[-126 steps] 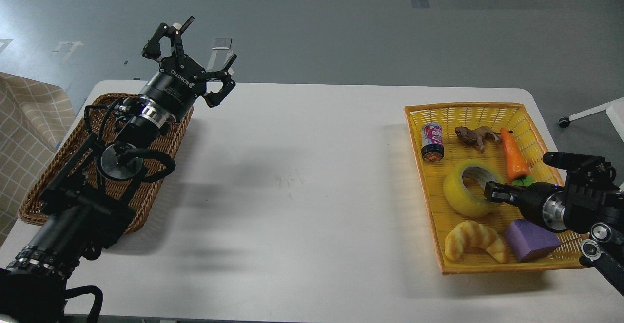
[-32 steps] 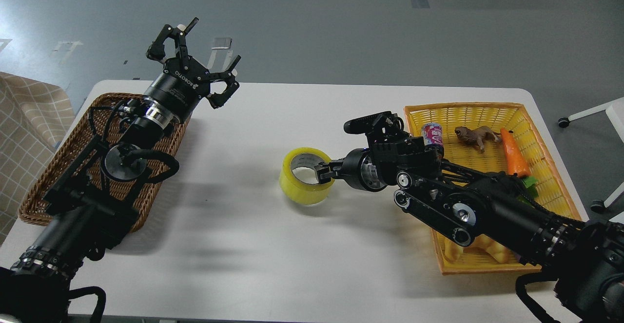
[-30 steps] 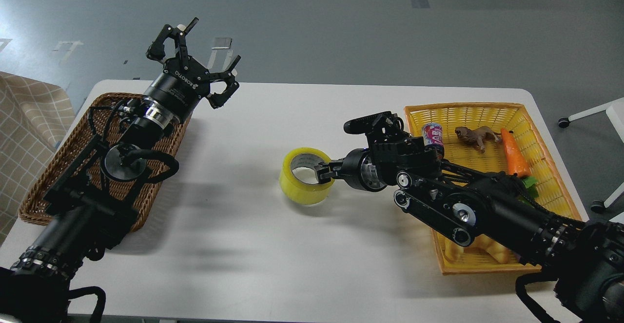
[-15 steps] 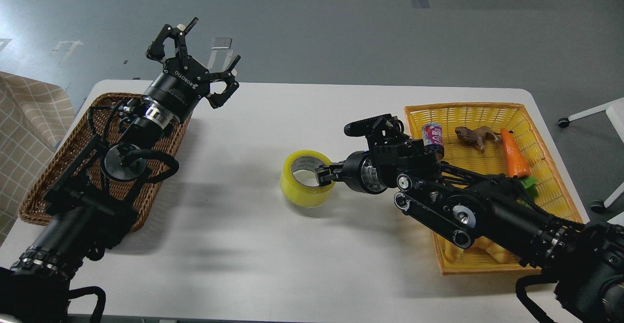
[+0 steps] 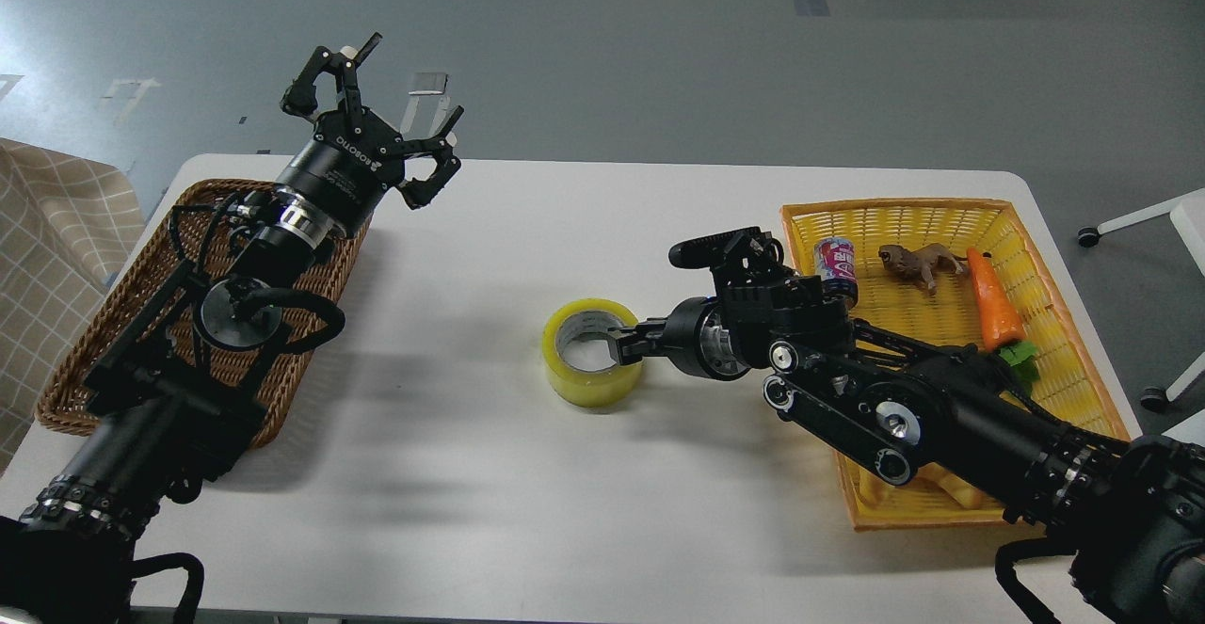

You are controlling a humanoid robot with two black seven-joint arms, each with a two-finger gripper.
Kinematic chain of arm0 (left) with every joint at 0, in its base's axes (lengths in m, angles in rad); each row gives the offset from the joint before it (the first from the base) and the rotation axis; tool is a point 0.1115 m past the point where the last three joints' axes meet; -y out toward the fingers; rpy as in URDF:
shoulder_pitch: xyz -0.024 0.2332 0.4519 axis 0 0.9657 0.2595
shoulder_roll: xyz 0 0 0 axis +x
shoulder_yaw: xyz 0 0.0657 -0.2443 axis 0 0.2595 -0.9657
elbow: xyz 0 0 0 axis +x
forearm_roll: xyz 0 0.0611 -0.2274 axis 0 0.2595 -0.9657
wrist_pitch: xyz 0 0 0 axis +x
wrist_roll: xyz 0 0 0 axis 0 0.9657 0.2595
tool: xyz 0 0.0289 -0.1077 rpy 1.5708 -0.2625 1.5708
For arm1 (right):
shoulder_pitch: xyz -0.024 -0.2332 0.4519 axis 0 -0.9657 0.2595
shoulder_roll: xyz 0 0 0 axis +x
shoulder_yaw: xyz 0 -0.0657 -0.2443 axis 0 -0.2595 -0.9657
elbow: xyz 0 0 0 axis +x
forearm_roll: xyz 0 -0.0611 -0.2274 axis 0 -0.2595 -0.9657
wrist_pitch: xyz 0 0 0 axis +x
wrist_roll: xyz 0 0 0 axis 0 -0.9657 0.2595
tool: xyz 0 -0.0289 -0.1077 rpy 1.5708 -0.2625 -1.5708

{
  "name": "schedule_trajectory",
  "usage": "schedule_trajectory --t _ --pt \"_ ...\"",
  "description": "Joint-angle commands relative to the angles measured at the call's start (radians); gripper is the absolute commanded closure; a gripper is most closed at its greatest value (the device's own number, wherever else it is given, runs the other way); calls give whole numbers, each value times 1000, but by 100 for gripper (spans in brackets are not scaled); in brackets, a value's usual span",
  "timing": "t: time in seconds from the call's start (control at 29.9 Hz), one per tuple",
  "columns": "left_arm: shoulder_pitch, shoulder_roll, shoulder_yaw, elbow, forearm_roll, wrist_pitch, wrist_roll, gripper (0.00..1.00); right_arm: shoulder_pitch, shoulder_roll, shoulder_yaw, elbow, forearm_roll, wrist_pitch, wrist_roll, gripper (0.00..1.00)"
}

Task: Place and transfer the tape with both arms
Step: 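Open the right gripper and raise it back above the tray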

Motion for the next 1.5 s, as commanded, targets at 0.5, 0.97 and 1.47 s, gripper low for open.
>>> schedule_trajectory --t 0.5,0.97,1.47 --pt "2 8 3 0 0 0 0 1 -34 -117 370 279 204 0 -12 0" --pt "2 17 3 0 0 0 0 1 -238 -69 1073 298 691 0 -3 0" --pt "-8 100 0 0 28 0 -2 1 -270 -38 1179 290 1158 0 -12 4"
